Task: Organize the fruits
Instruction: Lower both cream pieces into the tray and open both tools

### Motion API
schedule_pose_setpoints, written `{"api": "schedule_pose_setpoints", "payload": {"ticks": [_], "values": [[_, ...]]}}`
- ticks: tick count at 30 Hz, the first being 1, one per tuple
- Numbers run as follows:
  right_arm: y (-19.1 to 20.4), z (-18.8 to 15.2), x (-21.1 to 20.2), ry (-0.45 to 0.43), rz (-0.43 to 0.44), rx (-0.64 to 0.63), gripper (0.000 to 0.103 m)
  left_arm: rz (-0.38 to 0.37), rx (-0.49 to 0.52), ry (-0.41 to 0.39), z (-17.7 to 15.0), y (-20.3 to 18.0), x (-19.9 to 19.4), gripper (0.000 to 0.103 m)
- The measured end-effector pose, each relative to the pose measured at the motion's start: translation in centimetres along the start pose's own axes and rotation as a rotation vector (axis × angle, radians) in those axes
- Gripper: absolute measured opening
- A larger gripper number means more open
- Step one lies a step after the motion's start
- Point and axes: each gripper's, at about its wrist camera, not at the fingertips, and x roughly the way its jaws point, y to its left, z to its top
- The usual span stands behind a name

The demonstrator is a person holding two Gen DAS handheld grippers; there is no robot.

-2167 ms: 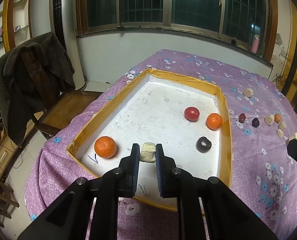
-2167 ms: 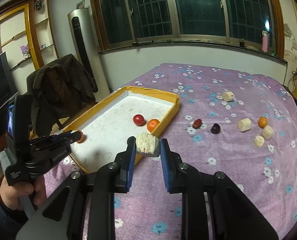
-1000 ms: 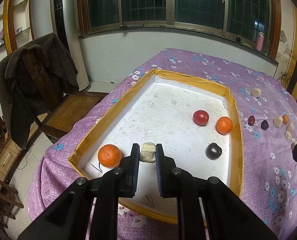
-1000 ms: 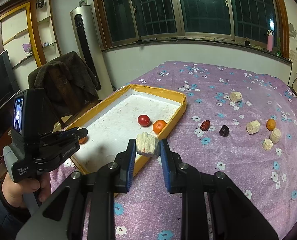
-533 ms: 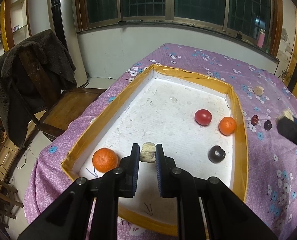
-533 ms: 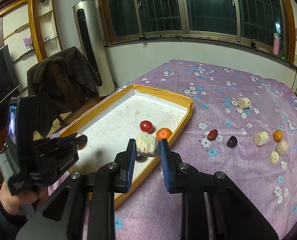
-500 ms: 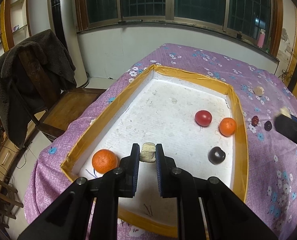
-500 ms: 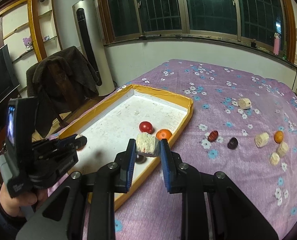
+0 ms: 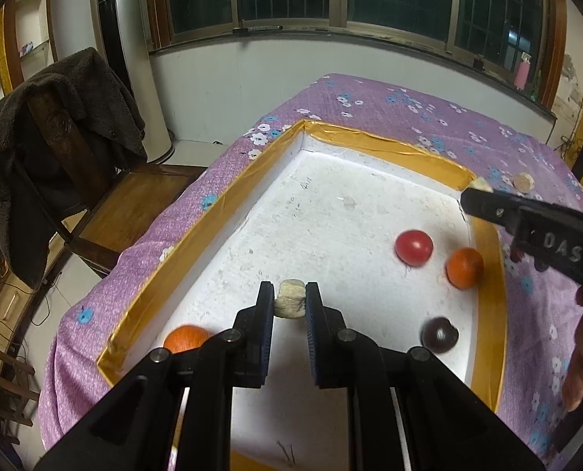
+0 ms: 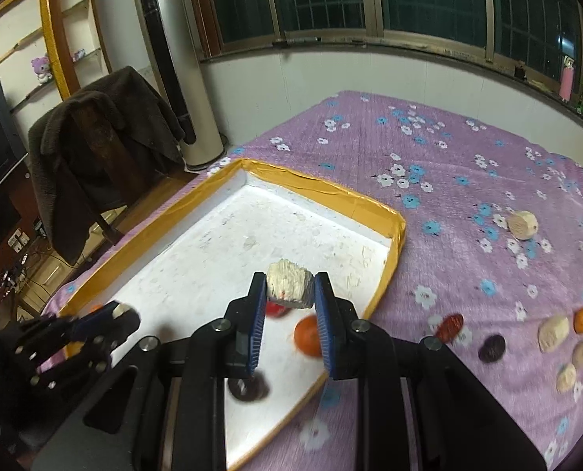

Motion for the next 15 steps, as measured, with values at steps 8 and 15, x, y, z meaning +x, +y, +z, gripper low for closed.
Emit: {"api": "schedule_pose_setpoints", "payload": {"ticks": [8, 15], "values": [[-0.7, 0.7, 3.2, 0.056, -0.015, 0.017, 0.026, 0.007, -0.013, 0.028, 0.5, 0.2, 1.3, 0.014], [-1.1, 1.1, 4.5, 0.070, -0.027, 0.030, 0.026, 0.017, -0.025, 0.037, 0.9, 0.4, 1.9, 0.014]]}}
